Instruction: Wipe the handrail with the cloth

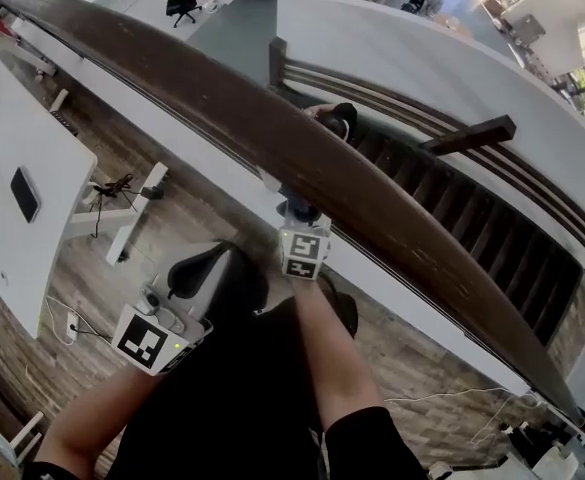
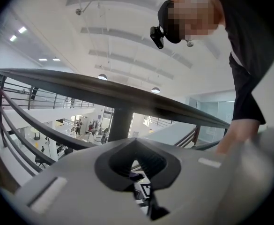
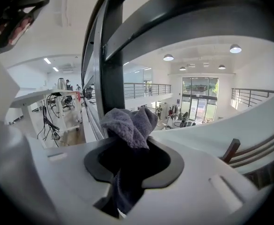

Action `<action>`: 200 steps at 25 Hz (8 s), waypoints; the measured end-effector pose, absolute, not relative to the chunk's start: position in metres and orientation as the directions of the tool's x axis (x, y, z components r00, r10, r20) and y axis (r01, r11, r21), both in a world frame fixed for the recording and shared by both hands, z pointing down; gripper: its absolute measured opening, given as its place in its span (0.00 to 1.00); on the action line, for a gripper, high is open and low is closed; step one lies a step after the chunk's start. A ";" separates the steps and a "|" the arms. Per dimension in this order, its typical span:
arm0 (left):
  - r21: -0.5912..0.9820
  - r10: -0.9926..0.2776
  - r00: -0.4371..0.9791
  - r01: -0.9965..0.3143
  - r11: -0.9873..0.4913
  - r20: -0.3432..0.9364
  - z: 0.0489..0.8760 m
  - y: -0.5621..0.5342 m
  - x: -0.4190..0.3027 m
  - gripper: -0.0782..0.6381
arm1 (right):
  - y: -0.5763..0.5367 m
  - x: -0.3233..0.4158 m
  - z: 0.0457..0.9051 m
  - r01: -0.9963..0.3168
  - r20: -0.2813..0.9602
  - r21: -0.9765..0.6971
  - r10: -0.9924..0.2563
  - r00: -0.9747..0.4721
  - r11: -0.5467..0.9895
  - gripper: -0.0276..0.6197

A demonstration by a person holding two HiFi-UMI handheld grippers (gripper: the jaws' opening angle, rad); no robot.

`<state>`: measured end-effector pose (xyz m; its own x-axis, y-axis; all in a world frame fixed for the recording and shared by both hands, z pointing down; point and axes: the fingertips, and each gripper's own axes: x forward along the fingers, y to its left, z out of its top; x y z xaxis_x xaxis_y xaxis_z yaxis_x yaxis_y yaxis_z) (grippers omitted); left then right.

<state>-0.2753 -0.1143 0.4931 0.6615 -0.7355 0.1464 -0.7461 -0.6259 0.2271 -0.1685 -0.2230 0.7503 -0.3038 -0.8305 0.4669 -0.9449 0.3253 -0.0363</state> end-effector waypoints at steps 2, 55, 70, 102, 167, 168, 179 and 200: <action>0.237 -0.744 0.652 -0.753 -0.613 0.147 0.498 -0.115 -0.276 0.11 | -0.223 -0.172 0.753 -0.940 0.492 -0.007 -0.817 -0.301 0.342 0.20; 0.266 -0.669 0.720 -0.692 -0.671 0.186 0.469 -0.068 -0.186 0.11 | -0.138 0.010 0.763 -0.993 0.585 -0.009 -0.805 -0.098 0.114 0.20; 0.264 -0.620 0.762 -0.647 -0.715 0.188 0.460 -0.046 -0.148 0.11 | -0.113 0.059 0.768 -0.998 0.574 -0.018 -0.817 -0.063 0.064 0.20; 0.273 -0.519 0.836 -0.549 -0.790 0.181 0.466 -0.010 -0.055 0.11 | -0.055 0.168 0.773 -0.999 0.586 -0.022 -0.810 0.020 -0.041 0.21; 0.355 -0.351 0.932 -0.361 -0.862 0.094 0.403 -0.011 0.014 0.11 | 0.114 0.209 0.528 -0.953 0.387 -0.100 -0.894 0.227 -0.285 0.20; 0.344 -0.343 0.935 -0.352 -0.870 0.090 0.404 -0.012 0.013 0.11 | 0.115 0.201 0.511 -0.954 0.359 -0.101 -0.904 0.231 -0.284 0.20; 0.253 -0.303 0.953 -0.293 -0.922 -0.001 0.382 -0.029 -0.003 0.11 | 0.080 0.136 0.362 -0.973 0.028 -0.003 -0.973 0.230 -0.230 0.20; 0.218 -0.342 0.938 -0.322 -0.921 -0.056 0.370 -0.039 0.002 0.11 | 0.058 0.115 0.341 -0.982 -0.046 -0.004 -0.981 0.186 -0.186 0.19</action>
